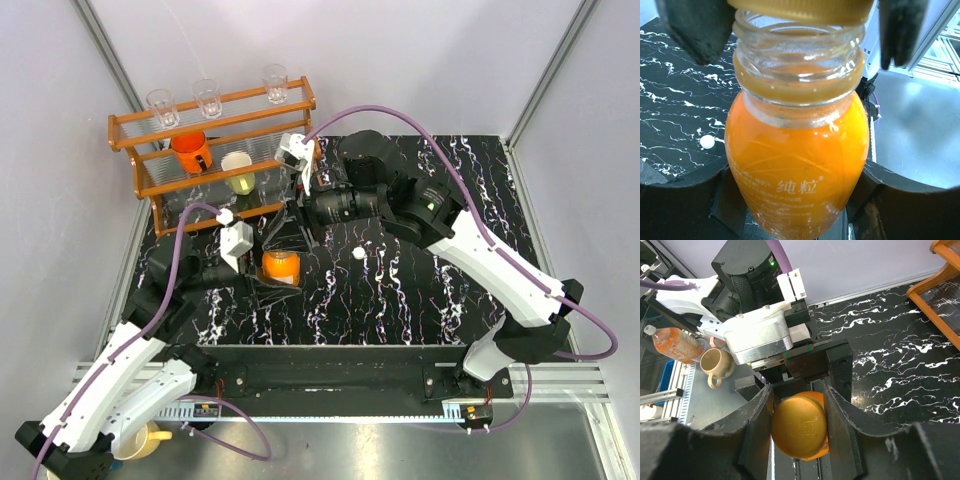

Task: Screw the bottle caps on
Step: Screw the bottle cap onto the plastic bottle.

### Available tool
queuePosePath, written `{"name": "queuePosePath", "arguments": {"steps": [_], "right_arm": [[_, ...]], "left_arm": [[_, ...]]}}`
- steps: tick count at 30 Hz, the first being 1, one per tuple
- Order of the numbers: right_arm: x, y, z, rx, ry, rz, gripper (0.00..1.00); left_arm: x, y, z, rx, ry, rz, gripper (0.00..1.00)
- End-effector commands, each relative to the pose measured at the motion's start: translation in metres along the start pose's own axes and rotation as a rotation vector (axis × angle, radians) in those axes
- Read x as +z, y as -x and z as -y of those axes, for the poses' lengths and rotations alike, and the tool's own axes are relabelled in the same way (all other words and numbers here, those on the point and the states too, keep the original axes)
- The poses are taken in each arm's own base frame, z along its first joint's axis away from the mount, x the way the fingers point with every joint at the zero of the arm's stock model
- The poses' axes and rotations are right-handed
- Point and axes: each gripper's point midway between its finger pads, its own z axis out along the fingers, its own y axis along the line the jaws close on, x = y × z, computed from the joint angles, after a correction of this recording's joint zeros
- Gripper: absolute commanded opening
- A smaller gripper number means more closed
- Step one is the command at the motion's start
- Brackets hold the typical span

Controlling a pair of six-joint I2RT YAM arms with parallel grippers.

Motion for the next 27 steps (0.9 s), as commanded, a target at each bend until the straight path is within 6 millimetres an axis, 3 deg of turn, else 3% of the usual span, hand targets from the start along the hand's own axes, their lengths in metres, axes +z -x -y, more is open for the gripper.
{"name": "queuePosePath", "arguments": {"steps": [1, 17, 27], "right_arm": [[-0.009, -0.005, -0.01, 0.045, 0.036, -0.034, 0.44], [0.01, 0.001, -0.006, 0.064, 0.079, -0.013, 0.41], [0.009, -0.015, -0.005, 0.09, 0.079, -0.052, 0.45]], "left_arm": [[-0.001, 0.025, 0.003, 0.086, -0.012, 0.08, 0.18], [0.0, 0.022, 0.005, 0.056, -0.023, 0.098, 0.18], [0.0, 0.023, 0.002, 0.062, -0.007, 0.104, 0.18]]}}
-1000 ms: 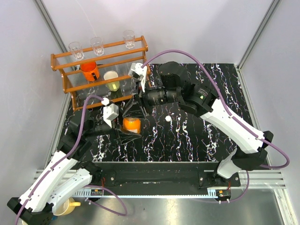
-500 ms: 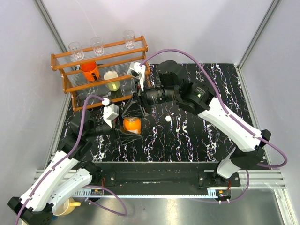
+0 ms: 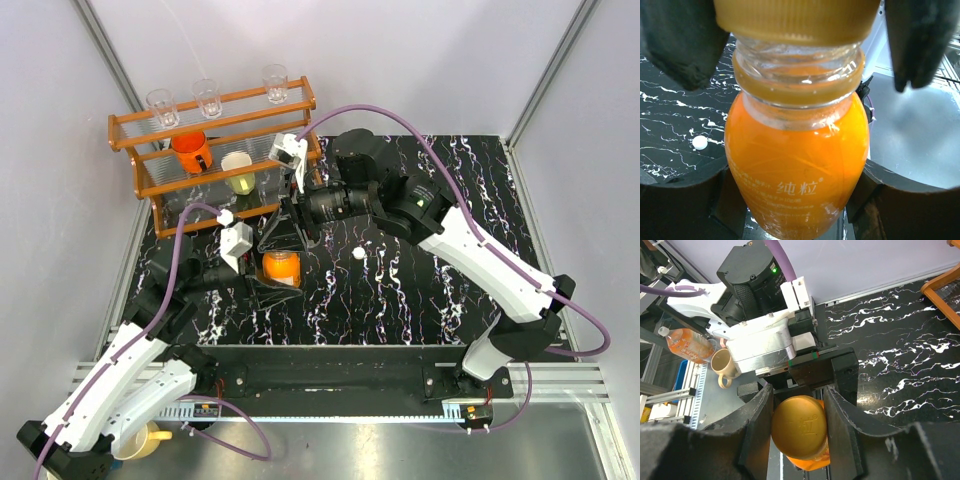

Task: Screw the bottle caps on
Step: Screw the bottle cap onto the plastic bottle.

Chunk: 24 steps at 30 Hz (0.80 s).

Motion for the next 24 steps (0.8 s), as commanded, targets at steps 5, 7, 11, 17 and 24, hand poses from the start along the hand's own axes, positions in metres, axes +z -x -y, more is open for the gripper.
{"name": "queuePosePath", "arguments": {"steps": [5, 7, 11, 17, 24], "right_arm": [[0.001, -0.021, -0.003, 0.047, 0.032, -0.072, 0.54], [-0.001, -0.02, -0.002, 0.044, 0.018, -0.07, 0.55], [-0.004, -0.017, -0.002, 0.033, 0.007, -0.06, 0.57], [-0.006, -0.014, -0.002, 0.025, -0.008, -0.046, 0.6], [-0.009, -0.004, -0.005, 0.004, -0.011, -0.017, 0.73]], "left_arm": [[-0.001, 0.029, 0.002, 0.093, 0.002, 0.087, 0.18], [-0.001, 0.029, 0.002, 0.096, 0.003, 0.089, 0.18], [-0.001, 0.028, 0.002, 0.093, 0.004, 0.087, 0.18], [-0.002, 0.029, 0.003, 0.092, 0.003, 0.089, 0.18], [-0.002, 0.027, 0.004, 0.082, -0.005, 0.087, 0.18]]}}
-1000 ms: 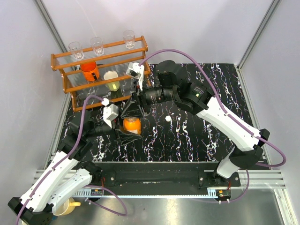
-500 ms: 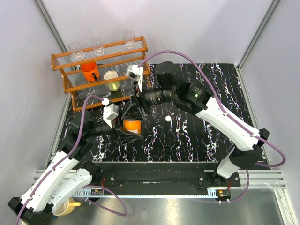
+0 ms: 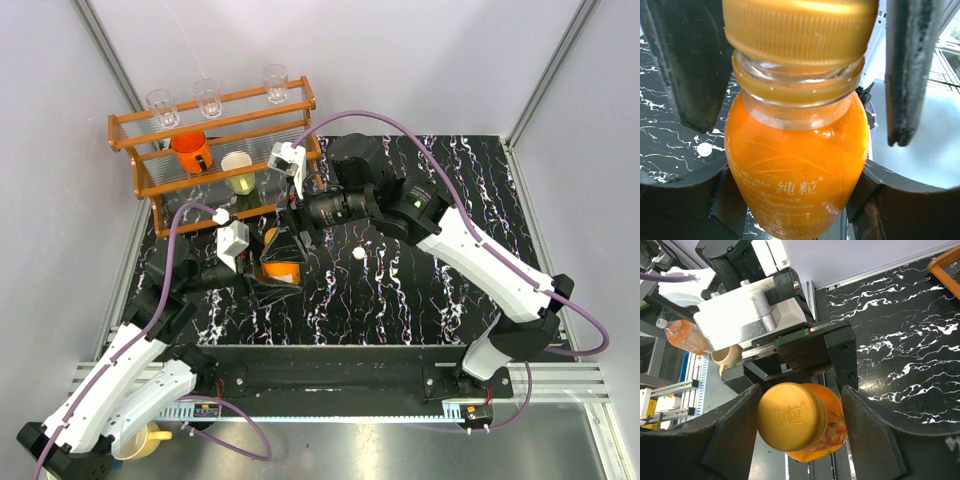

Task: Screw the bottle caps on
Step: Screw the bottle cap onto the plastic bottle.

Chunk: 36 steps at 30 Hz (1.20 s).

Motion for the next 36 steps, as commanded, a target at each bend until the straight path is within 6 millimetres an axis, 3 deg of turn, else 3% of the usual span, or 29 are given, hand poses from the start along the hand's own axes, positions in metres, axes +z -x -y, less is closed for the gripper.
{"name": "queuePosePath", "arguments": {"steps": [1, 4, 6, 7, 16, 23, 29, 36], "right_arm": [[-0.011, 0.014, -0.008, -0.038, -0.009, 0.044, 0.74], [-0.016, 0.019, -0.012, -0.063, -0.007, 0.058, 0.79], [-0.02, 0.022, -0.015, -0.089, -0.002, 0.07, 0.99], [-0.023, 0.023, -0.018, -0.099, 0.004, 0.074, 1.0], [-0.053, 0.03, -0.03, -0.209, -0.038, 0.129, 1.0], [-0.084, 0.03, -0.057, -0.341, 0.012, 0.204, 1.0], [-0.083, 0.02, -0.073, -0.424, 0.123, 0.236, 1.0], [-0.078, 0.037, -0.087, -0.513, 0.22, 0.344, 1.0]], "left_arm": [[-0.002, 0.019, 0.004, 0.064, -0.007, 0.059, 0.18], [-0.002, 0.019, 0.005, 0.067, -0.011, 0.06, 0.18], [-0.002, 0.02, 0.004, 0.068, -0.008, 0.061, 0.18], [-0.002, 0.019, 0.004, 0.067, -0.008, 0.06, 0.18], [-0.003, 0.025, 0.008, 0.092, -0.025, 0.077, 0.18], [-0.006, 0.029, 0.04, 0.12, -0.208, 0.091, 0.14], [-0.013, 0.032, 0.066, 0.13, -0.354, 0.095, 0.15], [-0.018, 0.029, 0.078, 0.109, -0.421, 0.079, 0.15]]}}
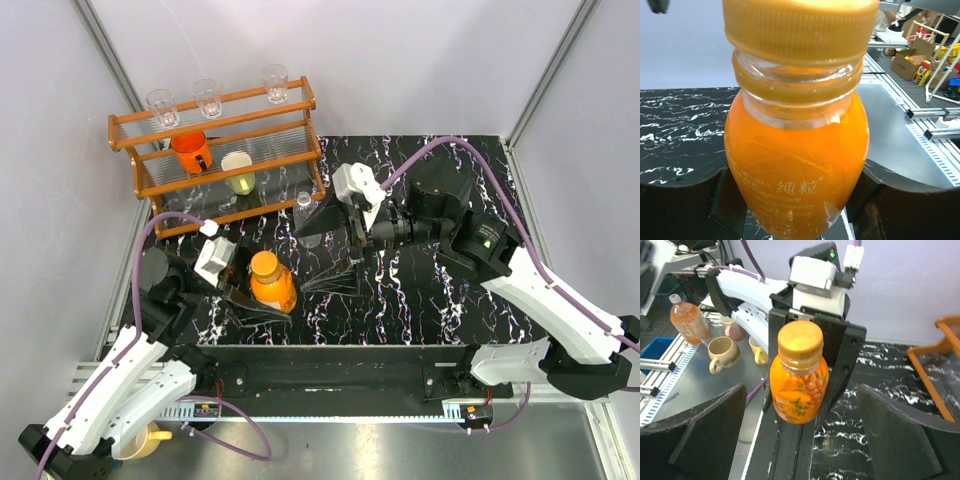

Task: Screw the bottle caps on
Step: Screw the bottle cap onto the plastic bottle.

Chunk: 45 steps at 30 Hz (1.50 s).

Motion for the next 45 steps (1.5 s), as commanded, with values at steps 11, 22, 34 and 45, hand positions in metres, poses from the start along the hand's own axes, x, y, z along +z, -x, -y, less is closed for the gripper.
{"name": "queuePosePath", "arguments": {"steps": [11, 22, 34, 45], "right_arm": [[0.031, 0.042, -0.006, -0.08, 0.189, 0.174, 0.96], [0.04, 0.039, -0.009, -0.036, 0.26, 0.194, 0.9], [0.051, 0.024, -0.011, 0.018, 0.303, 0.17, 0.83], [0.055, 0.015, -0.017, 0.037, 0.326, 0.148, 0.77]], "left_arm": [[-0.003, 0.003, 0.024, 0.047, -0.124, -0.006, 0.15], [-0.002, 0.002, 0.017, 0.042, -0.094, 0.0, 0.15], [-0.001, 0.002, 0.011, 0.04, -0.059, 0.006, 0.15], [-0.002, 0.003, 0.005, 0.043, -0.025, 0.016, 0.15]]}}
